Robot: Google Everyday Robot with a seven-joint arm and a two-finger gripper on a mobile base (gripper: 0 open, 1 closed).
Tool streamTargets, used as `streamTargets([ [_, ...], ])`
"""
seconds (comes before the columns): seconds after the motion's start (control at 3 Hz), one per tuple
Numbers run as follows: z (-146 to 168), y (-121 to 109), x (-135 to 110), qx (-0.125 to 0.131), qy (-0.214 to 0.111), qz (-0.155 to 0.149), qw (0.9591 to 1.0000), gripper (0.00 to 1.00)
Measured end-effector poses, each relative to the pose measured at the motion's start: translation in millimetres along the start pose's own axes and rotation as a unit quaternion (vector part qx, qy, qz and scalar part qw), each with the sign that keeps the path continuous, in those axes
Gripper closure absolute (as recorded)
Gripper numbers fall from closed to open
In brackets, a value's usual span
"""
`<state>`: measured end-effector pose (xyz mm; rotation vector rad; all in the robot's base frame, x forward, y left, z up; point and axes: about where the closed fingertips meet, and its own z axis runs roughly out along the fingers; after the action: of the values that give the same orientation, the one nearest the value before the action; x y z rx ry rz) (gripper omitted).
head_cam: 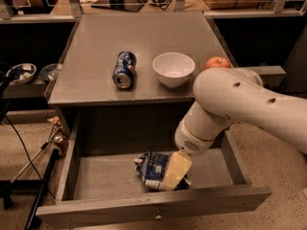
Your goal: Pick blue chip bag from top drawer and place on counter
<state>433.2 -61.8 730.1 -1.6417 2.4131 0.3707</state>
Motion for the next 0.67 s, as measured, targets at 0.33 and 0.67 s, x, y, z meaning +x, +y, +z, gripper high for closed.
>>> streamTargets([
  [0.33,7.4,2.3,-3.8,0.005,-0.005,-0.004,1.0000,0.00],
  [0.67,22.3,-8.1,-10.7,0.040,-0.008,0.009,0.9991,0.00],
])
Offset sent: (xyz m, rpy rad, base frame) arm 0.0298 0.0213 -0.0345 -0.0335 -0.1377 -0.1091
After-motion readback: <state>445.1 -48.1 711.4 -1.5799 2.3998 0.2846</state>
